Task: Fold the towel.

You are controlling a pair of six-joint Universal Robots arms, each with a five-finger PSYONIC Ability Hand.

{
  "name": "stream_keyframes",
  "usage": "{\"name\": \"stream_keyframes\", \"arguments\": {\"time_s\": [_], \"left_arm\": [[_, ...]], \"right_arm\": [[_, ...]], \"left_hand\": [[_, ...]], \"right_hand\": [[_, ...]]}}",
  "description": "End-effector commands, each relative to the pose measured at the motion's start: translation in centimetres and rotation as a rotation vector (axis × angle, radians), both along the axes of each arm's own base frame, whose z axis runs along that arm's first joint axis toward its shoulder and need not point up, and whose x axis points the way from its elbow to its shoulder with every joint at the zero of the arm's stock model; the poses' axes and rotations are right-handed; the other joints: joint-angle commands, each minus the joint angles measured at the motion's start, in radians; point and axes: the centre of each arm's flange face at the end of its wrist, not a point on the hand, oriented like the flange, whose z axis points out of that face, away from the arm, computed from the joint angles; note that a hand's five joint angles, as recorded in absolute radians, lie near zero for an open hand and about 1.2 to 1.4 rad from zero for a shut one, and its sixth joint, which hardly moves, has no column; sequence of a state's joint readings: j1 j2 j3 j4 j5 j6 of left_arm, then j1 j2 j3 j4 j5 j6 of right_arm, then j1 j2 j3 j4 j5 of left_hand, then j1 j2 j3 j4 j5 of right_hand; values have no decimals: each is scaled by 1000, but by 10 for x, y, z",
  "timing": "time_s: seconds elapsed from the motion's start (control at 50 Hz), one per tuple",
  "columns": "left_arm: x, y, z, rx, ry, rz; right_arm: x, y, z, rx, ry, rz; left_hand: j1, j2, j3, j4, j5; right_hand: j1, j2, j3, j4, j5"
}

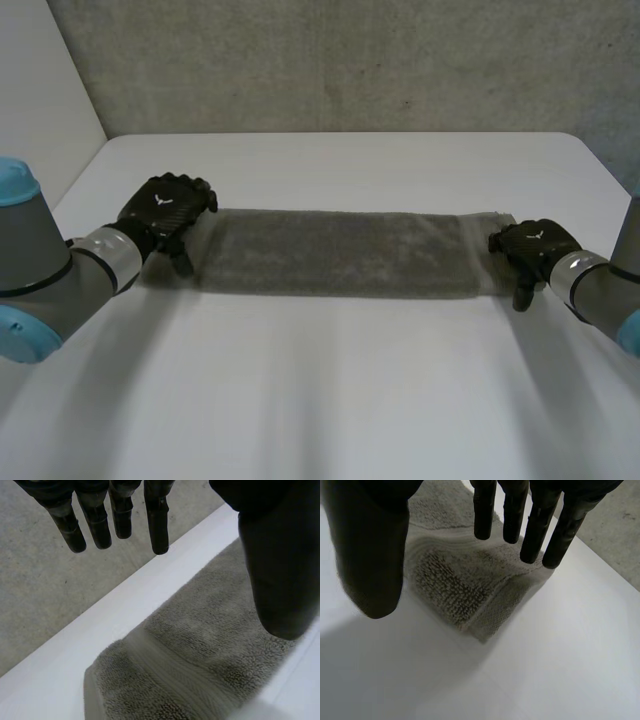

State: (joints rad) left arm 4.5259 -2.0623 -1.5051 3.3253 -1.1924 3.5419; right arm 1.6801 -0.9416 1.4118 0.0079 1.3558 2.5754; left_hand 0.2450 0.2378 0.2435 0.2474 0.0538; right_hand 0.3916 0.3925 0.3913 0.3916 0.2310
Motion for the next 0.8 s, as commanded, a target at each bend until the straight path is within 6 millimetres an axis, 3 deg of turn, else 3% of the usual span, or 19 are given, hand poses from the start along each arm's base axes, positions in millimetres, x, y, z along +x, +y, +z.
{"name": "stream_keyframes", "arguments": {"time_s": [0.02, 0.08, 0.1, 0.12, 0.16, 0.18, 0.2, 0.34, 0.4, 0.44, 0.5, 0.54, 0.56, 0.6, 0.72, 0.78, 0.8], "left_arm": [[0, 2, -4, 11, -2, -1], [0, 3, -5, 15, -3, -1], [0, 3, -6, 15, -3, -1], [0, 3, -6, 15, -3, -1], [0, 3, -6, 12, -2, -1], [0, 3, -6, 12, -2, -1], [0, 3, -6, 14, -3, -1], [0, 2, -5, -3, 0, -1], [0, 3, -6, 1, 1, -1], [0, 4, -6, 2, 0, -1], [1, 4, -6, 3, 1, 1], [2, 4, -5, 0, 2, 2], [2, 4, -5, -1, 2, 2], [3, 3, -5, 1, 1, 5], [3, 5, -6, 6, 0, 7], [4, 5, -6, 6, 0, 7], [4, 5, -5, 4, 1, 7]], "right_arm": [[1, -8, -14, -9, 2, -3], [-1, -10, -19, -5, 12, -6], [-4, -12, -19, -8, 17, -9], [-4, -12, -19, -8, 17, -9], [-10, -16, -18, -14, 20, -20], [-10, -16, -18, -14, 20, -20], [-12, -18, -17, -20, 23, -23], [-27, -26, -10, -43, 36, -51], [-45, -33, 2, -66, 43, -94], [-65, -40, 21, -119, 58, -130], [-76, -45, 30, -147, 68, -142], [-102, -59, 48, -213, 100, -166], [-102, -59, 48, -213, 100, -166], [-119, -72, 68, -263, 136, -185], [-119, -82, 97, -296, 148, -182], [-106, -82, 112, -319, 128, -159], [-91, -79, 120, -333, 108, -133]], "left_hand": [[-55, -48, -54, -57, -38], [-55, -48, -54, -57, -38], [-55, -48, -54, -57, -38], [-55, -48, -54, -57, -38], [-55, -48, -54, -57, -38], [-55, -48, -54, -57, -38], [-55, -48, -54, -57, -38], [-55, -48, -54, -57, -38], [-58, -51, -56, -60, -41], [-55, -48, -54, -57, -38], [-55, -48, -54, -57, -38], [-58, -51, -56, -60, -41], [-58, -51, -56, -60, -41], [-58, -51, -56, -60, -41], [-58, -51, -56, -60, -41], [-58, -51, -56, -60, -41], [-58, -51, -56, -60, -41]], "right_hand": [[99, 98, 99, 99, 85], [301, 300, 301, 301, 287], [476, 475, 476, 476, 462], [477, 476, 478, 477, 463], [848, 847, 848, 848, 834], [850, 849, 850, 850, 836], [1003, 1002, 1003, 1003, 989], [1005, 1004, 1005, 1005, 991], [1005, 1004, 1005, 1005, 991], [1005, 1004, 1005, 1005, 991], [1005, 1004, 1005, 1005, 991], [1005, 1004, 1005, 1005, 991], [1005, 1004, 1005, 1005, 991], [1005, 1004, 1005, 1005, 991], [1005, 1004, 1005, 1005, 991], [1005, 1004, 1005, 1005, 991], [1005, 1004, 1005, 1005, 991]]}}
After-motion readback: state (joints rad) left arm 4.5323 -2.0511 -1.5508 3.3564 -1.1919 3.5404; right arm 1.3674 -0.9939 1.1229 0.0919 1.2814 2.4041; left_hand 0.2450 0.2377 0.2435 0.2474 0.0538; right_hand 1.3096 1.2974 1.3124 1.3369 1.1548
